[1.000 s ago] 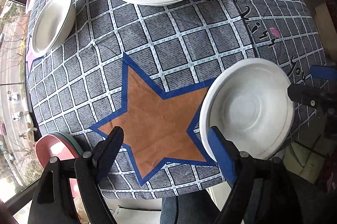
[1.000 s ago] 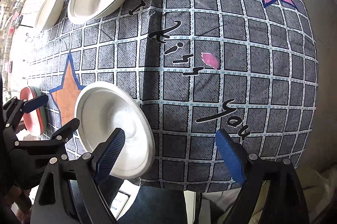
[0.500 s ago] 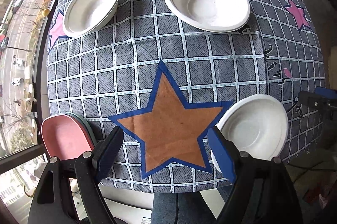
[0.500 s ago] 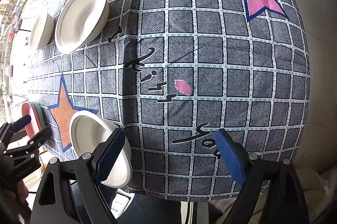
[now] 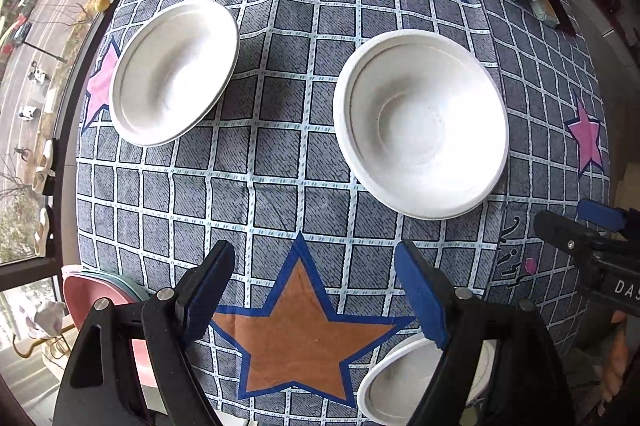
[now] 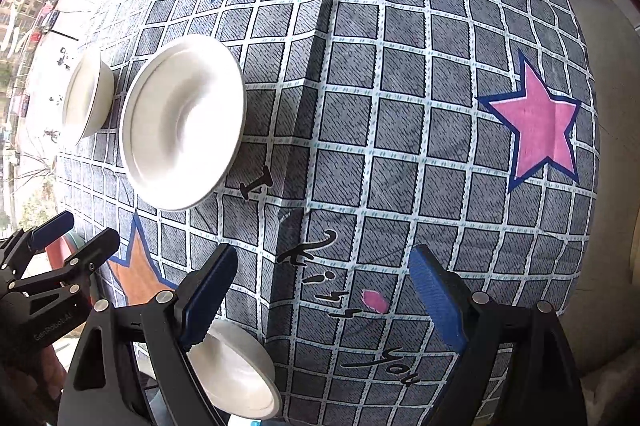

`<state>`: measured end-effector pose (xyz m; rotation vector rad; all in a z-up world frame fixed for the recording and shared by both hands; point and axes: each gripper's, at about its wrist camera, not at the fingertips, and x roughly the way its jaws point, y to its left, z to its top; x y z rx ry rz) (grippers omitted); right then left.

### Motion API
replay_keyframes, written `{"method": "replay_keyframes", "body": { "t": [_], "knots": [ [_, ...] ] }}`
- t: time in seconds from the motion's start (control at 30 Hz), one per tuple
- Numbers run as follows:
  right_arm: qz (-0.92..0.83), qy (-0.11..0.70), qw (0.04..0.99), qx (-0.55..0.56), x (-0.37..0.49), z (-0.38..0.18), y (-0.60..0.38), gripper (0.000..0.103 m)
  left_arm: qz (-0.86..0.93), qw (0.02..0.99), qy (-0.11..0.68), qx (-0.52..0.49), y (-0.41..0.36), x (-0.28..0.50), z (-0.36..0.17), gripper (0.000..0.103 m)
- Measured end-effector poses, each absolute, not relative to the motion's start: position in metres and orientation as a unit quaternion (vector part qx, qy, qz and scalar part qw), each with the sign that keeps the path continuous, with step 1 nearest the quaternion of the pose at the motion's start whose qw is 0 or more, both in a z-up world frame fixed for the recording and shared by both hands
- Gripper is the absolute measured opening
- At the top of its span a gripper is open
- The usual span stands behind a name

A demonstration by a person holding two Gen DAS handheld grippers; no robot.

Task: Organize plates and bowls
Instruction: 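Open both grippers and withdraw from the white bowl, then move both grippers to another white bowl and close on its rim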

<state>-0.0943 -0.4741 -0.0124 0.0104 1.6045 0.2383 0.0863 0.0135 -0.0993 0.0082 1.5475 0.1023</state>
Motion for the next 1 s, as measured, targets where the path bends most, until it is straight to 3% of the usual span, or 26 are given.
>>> {"method": "replay_keyframes", "body": {
  "t": [0.77, 0.83, 0.97, 1.0],
  "knots": [
    [0.089, 0.729, 0.678, 0.018, -0.007, -0.068, -0.411, 0.088, 0.054, 0.711, 0.7, 0.031, 0.013, 0.182, -0.18, 0.085],
    [0.09, 0.731, 0.676, 0.024, 0.0, -0.071, -0.412, 0.08, 0.047, 0.707, 0.706, 0.025, 0.005, 0.184, -0.183, 0.083],
    [0.109, 0.733, 0.671, 0.041, 0.006, -0.081, -0.416, 0.044, 0.034, 0.709, 0.704, -0.006, -0.003, 0.192, -0.183, 0.057],
    [0.114, 0.732, 0.671, 0.042, 0.004, -0.081, -0.415, 0.041, 0.028, 0.708, 0.705, -0.002, -0.008, 0.197, -0.183, 0.05]
  ]
}}
